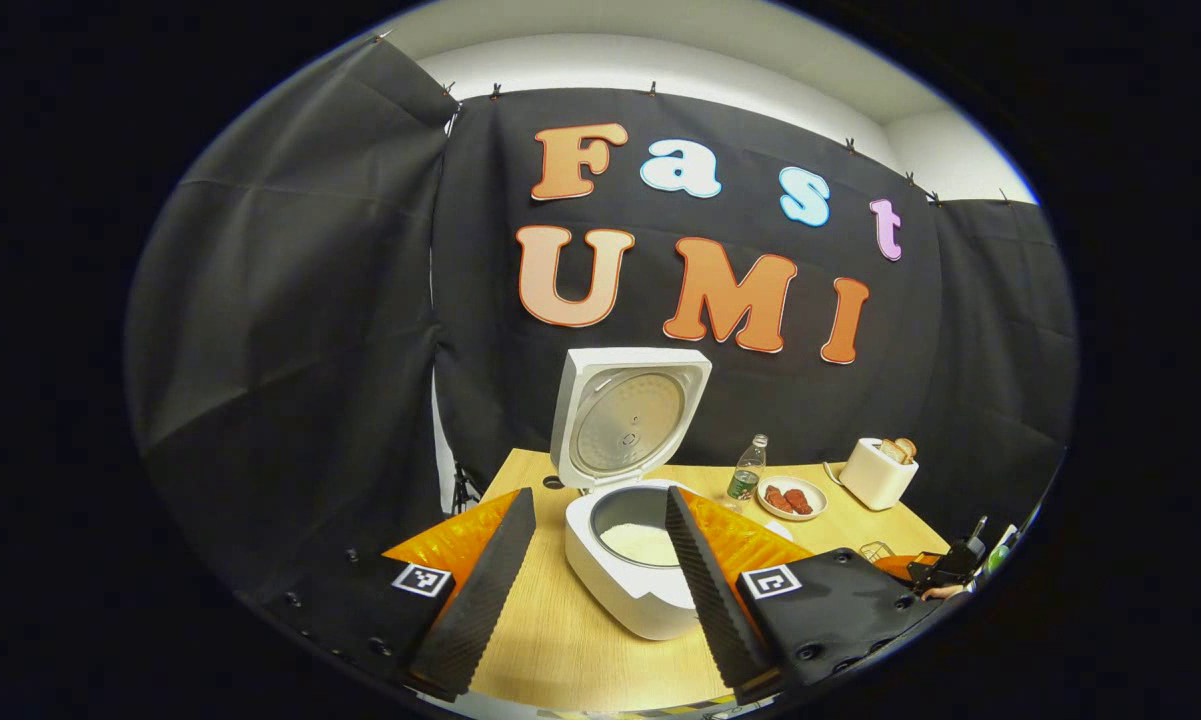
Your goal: Close the left gripper, press the button to open the rice cooker; take a wooden spoon from the chopstick holder with the right hand, scoop a spoonful of rice and pour it into the rice cooker, then put the wooden spoon back into the chopstick holder.
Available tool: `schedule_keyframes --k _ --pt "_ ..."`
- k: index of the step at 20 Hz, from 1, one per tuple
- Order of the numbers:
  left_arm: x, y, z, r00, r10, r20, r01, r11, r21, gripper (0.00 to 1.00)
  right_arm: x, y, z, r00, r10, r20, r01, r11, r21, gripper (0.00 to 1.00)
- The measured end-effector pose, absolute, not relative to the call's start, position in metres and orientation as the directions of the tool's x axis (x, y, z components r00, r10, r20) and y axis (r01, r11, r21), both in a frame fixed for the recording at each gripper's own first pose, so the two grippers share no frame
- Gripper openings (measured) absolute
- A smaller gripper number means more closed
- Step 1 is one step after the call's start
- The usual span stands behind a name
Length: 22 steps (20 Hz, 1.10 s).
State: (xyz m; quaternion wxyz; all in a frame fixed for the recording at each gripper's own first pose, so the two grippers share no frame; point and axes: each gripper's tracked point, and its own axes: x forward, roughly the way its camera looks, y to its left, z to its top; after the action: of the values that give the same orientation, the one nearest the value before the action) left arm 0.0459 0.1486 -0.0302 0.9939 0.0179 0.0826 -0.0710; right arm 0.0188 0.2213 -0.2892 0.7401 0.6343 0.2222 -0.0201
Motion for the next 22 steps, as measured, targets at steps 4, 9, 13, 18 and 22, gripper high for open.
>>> schedule_keyframes --k 4,9,13,18,22 --pt "0.044 0.148 -0.026 0.977 -0.143 -0.157 0.149 0.989 0.022 0.90 0.015 0.214 -0.261 0.915 0.249 -0.318 0.285 0.159 0.945 0.11" --pt "0.043 0.150 -0.023 0.979 -0.145 -0.146 0.147 0.989 0.005 0.93 0.026 0.217 -0.215 0.927 0.273 -0.257 0.228 0.134 0.964 0.11" --pt "0.044 0.154 -0.019 0.980 -0.141 -0.139 0.144 0.989 0.013 0.94 0.038 0.229 -0.186 0.927 0.303 -0.223 0.192 0.128 0.973 0.11" --pt "0.045 0.161 -0.007 0.985 -0.133 -0.108 0.136 0.991 0.017 0.90 0.055 0.250 -0.152 0.923 0.336 -0.187 0.157 0.113 0.981 0.11" --pt "0.047 0.170 0.006 0.992 -0.104 -0.072 0.106 0.994 0.021 1.00 0.076 0.276 -0.128 0.918 0.361 -0.162 0.128 0.116 0.985 0.11"
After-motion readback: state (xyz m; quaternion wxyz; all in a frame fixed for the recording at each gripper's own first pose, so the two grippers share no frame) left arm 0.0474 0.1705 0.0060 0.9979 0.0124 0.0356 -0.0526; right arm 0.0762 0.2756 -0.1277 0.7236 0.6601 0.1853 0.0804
